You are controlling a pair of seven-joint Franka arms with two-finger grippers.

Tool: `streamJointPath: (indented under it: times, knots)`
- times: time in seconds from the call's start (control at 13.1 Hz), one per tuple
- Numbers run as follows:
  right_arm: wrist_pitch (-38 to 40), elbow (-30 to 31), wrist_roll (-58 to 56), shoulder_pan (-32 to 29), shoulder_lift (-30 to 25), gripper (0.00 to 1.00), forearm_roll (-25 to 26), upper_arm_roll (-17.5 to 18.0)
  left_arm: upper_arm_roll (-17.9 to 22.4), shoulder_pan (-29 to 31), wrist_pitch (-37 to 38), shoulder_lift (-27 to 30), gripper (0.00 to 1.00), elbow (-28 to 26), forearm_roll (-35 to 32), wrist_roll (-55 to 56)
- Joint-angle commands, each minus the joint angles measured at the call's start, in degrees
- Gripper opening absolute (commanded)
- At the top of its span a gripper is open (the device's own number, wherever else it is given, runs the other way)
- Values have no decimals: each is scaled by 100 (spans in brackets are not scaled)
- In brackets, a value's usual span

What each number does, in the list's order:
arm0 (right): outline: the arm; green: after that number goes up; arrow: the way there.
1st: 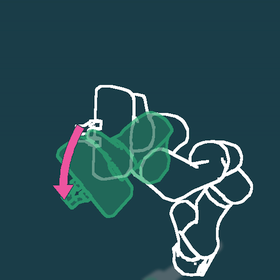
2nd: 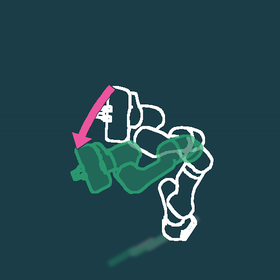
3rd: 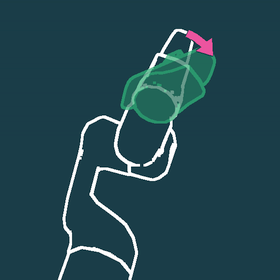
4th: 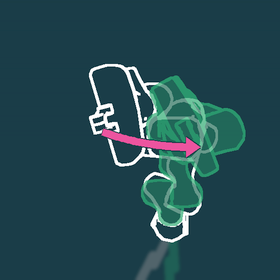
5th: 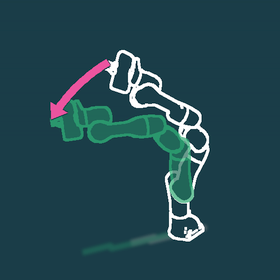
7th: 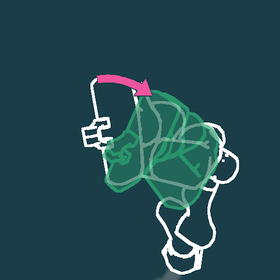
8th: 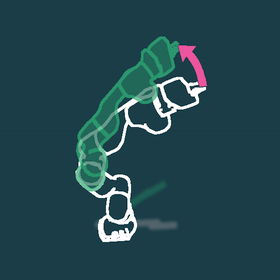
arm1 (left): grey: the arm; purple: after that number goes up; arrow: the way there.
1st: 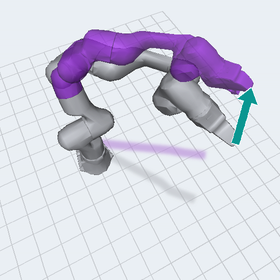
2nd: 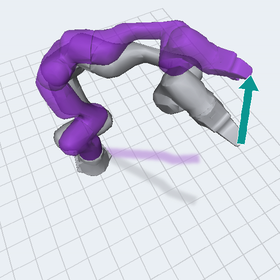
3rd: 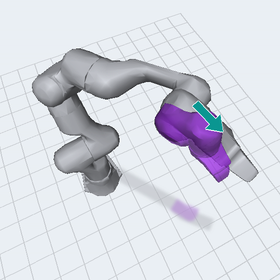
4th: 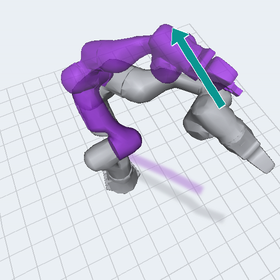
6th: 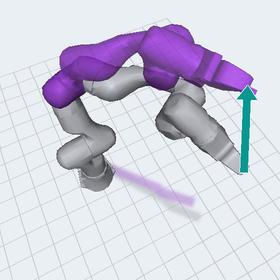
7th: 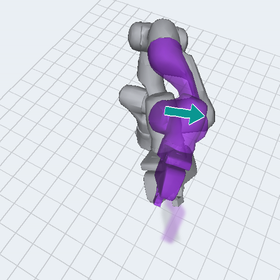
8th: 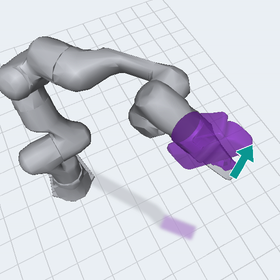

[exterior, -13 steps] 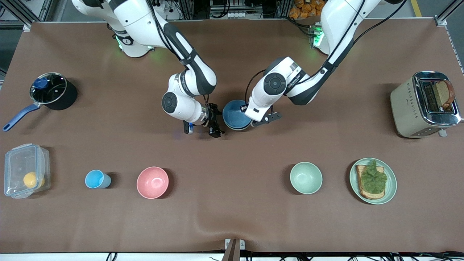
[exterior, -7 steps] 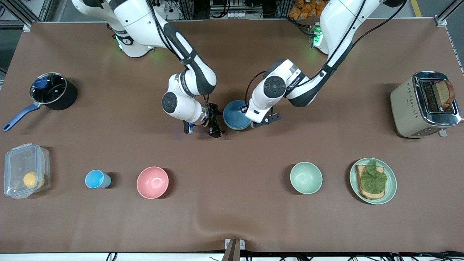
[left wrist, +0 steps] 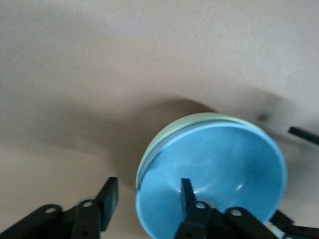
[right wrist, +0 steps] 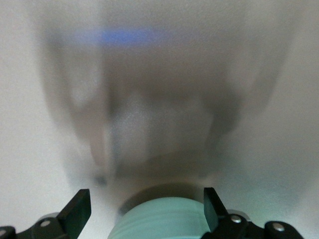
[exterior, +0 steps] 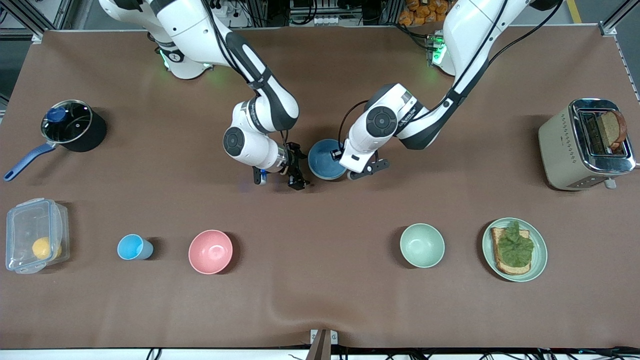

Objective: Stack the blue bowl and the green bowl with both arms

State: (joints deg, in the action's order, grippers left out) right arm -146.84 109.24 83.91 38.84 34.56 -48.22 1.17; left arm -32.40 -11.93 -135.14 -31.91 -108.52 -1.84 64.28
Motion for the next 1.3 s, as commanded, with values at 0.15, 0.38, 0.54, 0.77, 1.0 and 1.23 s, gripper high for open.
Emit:
streamJointPath:
  times: [0.15, 0.38, 0.54, 0.77, 1.0, 1.23]
  knots:
    - [24, 27, -6, 18, -116, 100, -48, -2, -3, 120, 873, 833, 100, 331, -159, 234]
    - [593, 106, 2, -69, -370, 100, 574, -125, -3, 410, 1795, 1379, 100, 752, -290, 102]
    - [1278, 98, 20, -61, -529, 100, 979, -458, -3, 620, 2385, 1678, 100, 1069, -475, 93]
    - [2183, 106, 38, -43, -880, 100, 1961, -836, -12, 990, 2922, 1986, 100, 1447, -528, 23]
    - [3036, 89, -111, -61, -1389, 100, 3113, -1267, -3, 1209, 3546, 2031, 100, 1939, -520, -450]
    - [3547, 45, -944, -244, -1785, 100, 3732, -1487, -12, 1711, 3959, 2144, 100, 2239, -406, -1388]
